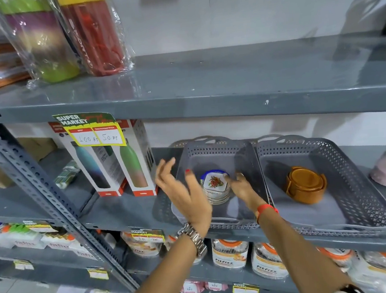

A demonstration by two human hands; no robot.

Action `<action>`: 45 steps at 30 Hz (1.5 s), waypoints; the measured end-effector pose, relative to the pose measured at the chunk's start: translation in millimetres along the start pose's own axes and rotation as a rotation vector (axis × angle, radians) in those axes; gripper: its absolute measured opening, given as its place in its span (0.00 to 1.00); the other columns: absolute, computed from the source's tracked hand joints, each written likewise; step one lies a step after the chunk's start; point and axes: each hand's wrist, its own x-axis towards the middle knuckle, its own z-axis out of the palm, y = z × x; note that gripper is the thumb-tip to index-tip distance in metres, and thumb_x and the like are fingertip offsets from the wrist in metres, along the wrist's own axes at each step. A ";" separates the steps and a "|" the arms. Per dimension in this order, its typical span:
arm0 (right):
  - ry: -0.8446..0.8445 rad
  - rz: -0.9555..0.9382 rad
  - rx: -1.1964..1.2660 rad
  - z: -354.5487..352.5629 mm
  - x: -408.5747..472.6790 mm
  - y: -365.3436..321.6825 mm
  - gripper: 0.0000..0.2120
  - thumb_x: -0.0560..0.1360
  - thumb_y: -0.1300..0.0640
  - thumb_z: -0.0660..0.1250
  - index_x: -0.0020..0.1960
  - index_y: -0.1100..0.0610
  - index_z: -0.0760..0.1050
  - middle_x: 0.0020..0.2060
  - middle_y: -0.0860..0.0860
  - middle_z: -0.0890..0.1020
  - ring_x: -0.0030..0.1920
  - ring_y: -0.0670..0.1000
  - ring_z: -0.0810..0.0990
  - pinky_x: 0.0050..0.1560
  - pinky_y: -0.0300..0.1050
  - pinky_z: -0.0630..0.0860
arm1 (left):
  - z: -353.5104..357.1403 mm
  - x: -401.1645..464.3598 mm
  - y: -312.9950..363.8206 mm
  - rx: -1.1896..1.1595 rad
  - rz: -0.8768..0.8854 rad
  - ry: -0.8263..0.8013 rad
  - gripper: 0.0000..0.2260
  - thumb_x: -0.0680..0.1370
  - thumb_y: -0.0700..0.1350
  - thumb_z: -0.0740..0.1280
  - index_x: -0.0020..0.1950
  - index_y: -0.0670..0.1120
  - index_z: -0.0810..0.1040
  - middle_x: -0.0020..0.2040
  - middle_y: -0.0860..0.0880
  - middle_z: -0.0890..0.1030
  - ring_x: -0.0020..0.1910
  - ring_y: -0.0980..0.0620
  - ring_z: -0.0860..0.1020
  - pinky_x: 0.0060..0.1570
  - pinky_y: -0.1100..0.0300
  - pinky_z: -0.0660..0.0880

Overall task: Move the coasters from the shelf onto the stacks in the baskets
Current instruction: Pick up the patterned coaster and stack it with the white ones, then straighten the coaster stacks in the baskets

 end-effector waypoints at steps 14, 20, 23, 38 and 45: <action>-0.067 0.205 0.150 0.3 -4.2 -3.8 0.20 0.81 0.52 0.56 0.70 0.61 0.65 0.68 0.58 0.72 0.67 0.58 0.70 0.61 0.51 0.69 | 49.1 48.6 -102.9 0.199 -0.998 -0.792 0.33 0.79 0.65 0.43 0.61 0.43 0.74 0.55 0.50 0.79 0.63 0.47 0.72 0.70 0.53 0.57; -0.120 0.181 0.060 -5.4 -8.0 -8.4 0.23 0.81 0.49 0.56 0.71 0.59 0.62 0.70 0.58 0.70 0.69 0.58 0.69 0.69 0.54 0.67 | 48.3 29.3 -133.3 0.383 -0.875 -0.749 0.38 0.76 0.70 0.44 0.65 0.42 0.74 0.63 0.41 0.76 0.63 0.43 0.73 0.69 0.48 0.63; -0.103 0.154 0.049 -11.5 -14.1 -14.9 0.27 0.80 0.46 0.56 0.74 0.58 0.58 0.73 0.57 0.65 0.71 0.59 0.66 0.70 0.54 0.65 | 50.1 28.7 -95.7 0.393 -0.797 -0.693 0.32 0.80 0.64 0.45 0.63 0.41 0.74 0.57 0.42 0.78 0.57 0.42 0.75 0.61 0.52 0.68; 0.518 0.220 0.219 -177.9 -15.3 37.5 0.21 0.81 0.53 0.54 0.68 0.65 0.67 0.69 0.64 0.70 0.69 0.63 0.68 0.72 0.57 0.62 | 188.2 -99.7 -58.5 -0.060 -1.106 -0.858 0.23 0.81 0.59 0.52 0.64 0.44 0.73 0.63 0.48 0.74 0.62 0.50 0.72 0.63 0.58 0.66; 0.377 0.303 0.366 -195.0 -23.6 47.9 0.26 0.78 0.45 0.58 0.71 0.59 0.63 0.65 0.58 0.73 0.59 0.60 0.72 0.56 0.53 0.70 | 208.6 -121.9 -71.8 0.004 -1.305 -0.795 0.41 0.72 0.73 0.48 0.74 0.44 0.62 0.71 0.43 0.68 0.67 0.43 0.68 0.70 0.47 0.63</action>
